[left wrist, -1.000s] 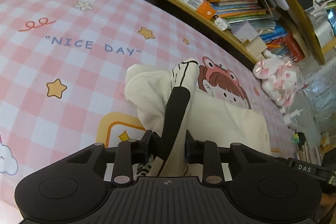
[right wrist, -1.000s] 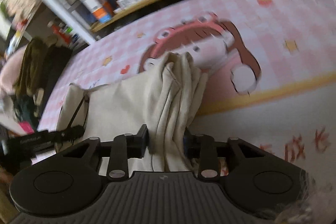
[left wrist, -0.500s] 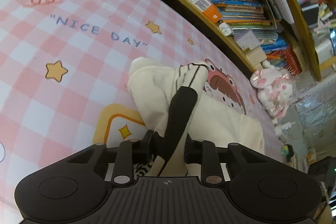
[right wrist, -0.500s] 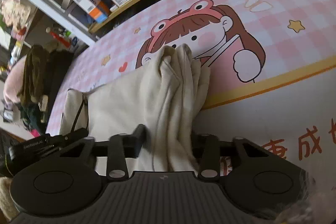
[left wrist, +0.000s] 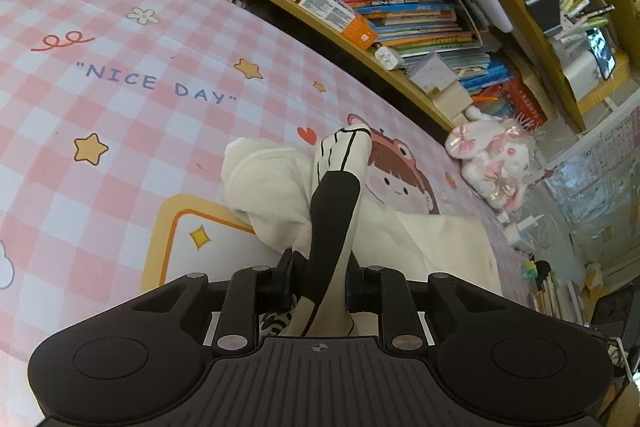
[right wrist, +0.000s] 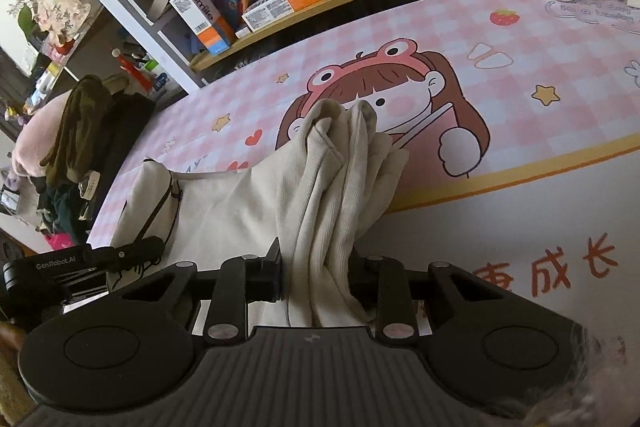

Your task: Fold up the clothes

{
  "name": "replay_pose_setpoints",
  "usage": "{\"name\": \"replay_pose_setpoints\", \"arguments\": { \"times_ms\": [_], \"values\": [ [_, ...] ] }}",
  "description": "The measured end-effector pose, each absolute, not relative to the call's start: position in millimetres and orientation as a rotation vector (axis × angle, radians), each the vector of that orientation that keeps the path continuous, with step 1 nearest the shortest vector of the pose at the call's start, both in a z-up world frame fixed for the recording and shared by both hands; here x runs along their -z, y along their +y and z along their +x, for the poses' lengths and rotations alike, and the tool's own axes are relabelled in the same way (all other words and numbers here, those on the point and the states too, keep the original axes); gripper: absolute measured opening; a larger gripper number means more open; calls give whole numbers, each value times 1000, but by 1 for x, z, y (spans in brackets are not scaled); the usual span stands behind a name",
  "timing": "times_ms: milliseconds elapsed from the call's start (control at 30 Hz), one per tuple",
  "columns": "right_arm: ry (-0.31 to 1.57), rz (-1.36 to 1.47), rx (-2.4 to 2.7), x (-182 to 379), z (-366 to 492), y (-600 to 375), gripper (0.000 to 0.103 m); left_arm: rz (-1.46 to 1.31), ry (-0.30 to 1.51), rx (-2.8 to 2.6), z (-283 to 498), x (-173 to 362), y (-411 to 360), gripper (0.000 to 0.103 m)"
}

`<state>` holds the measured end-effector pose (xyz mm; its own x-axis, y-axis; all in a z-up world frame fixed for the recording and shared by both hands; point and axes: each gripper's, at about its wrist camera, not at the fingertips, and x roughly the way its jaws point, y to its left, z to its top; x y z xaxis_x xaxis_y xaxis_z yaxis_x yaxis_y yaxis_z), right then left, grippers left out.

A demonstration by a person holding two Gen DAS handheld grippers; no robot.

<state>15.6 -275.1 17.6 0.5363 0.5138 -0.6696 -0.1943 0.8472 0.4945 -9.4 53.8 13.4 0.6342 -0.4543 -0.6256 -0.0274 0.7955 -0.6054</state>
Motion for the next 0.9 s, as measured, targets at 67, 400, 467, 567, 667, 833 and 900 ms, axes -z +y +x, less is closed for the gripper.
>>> {"name": "replay_pose_setpoints", "arguments": {
  "times_ms": [67,400,467,567,667,833,900],
  "values": [
    [913,389,-434,-18,10,-277,25,-616,853,264,-13,-16,52,21],
    [897,385,-443,-24,-12,-288,25,-604,831,269,-34,-29,39,20],
    [892,384,-445,-26,-17,-290,25,-593,833,266,-38,-32,36,19],
    [882,381,-450,-29,-25,-293,24,-585,831,264,-45,-38,31,19],
    [874,377,-454,-32,-33,-296,24,-585,823,265,-52,-44,28,19],
    [866,373,-459,-34,-43,-298,24,-577,819,258,-64,-51,23,19],
    [859,364,-464,-38,-49,-298,24,-571,814,257,-68,-55,21,19]
  ]
}}
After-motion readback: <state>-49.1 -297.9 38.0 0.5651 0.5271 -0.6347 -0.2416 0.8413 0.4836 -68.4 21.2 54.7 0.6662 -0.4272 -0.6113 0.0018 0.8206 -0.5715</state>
